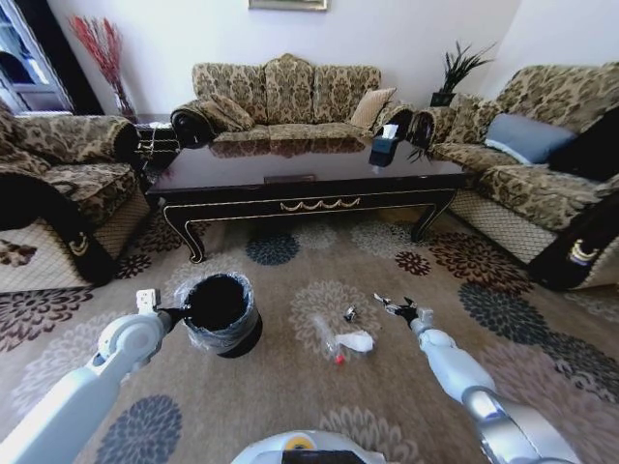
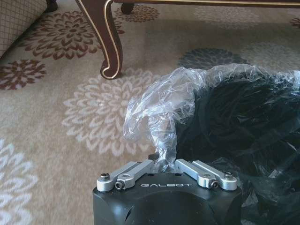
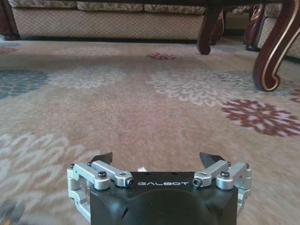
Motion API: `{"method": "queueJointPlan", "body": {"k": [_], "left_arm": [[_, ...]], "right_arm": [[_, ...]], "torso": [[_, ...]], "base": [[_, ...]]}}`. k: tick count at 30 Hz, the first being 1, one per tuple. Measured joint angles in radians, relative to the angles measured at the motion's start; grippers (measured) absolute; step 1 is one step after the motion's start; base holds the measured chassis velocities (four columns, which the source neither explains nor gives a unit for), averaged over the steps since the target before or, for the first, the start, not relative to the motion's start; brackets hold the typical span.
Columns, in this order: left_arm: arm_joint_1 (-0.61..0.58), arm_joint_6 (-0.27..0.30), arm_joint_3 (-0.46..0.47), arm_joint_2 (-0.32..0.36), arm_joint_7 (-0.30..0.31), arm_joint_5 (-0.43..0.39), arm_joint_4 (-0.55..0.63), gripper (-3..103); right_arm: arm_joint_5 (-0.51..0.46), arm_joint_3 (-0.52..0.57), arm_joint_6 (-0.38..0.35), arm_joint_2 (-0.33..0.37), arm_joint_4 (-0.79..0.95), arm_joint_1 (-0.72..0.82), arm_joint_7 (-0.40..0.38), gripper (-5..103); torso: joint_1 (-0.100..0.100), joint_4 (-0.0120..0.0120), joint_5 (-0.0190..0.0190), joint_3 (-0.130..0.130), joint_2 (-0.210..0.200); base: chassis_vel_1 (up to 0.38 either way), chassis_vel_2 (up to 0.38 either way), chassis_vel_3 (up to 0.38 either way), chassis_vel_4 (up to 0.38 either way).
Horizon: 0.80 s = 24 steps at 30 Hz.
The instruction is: Move to the front of the table and pick up the trash from the floor, then place it into the trash bin.
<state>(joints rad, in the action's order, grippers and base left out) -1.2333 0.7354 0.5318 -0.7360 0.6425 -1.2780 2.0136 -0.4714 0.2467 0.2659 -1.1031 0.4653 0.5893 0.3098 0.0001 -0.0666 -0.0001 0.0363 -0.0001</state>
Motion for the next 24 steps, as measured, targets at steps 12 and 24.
{"method": "queueJointPlan", "body": {"k": [12, 24], "left_arm": [[0.000, -0.001, -0.001, -0.012, 0.003, -0.004, 0.001, 2], [-0.001, -0.001, -0.006, -0.010, 0.004, -0.006, 0.008, 2]], "right_arm": [[0.234, 0.112, 0.004, -0.076, -0.126, -0.032, -0.097, 100], [0.269, 0.137, -0.073, -0.079, -0.152, -0.044, -0.144, 100]], "torso": [[0.000, 0.0000, 0.0001, 0.000, 0.000], [0.000, -0.0001, 0.0000, 0.000, 0.000]], "base": [[-0.102, 0.116, 0.105, -0.105], [0.018, -0.020, -0.011, 0.016]]}}
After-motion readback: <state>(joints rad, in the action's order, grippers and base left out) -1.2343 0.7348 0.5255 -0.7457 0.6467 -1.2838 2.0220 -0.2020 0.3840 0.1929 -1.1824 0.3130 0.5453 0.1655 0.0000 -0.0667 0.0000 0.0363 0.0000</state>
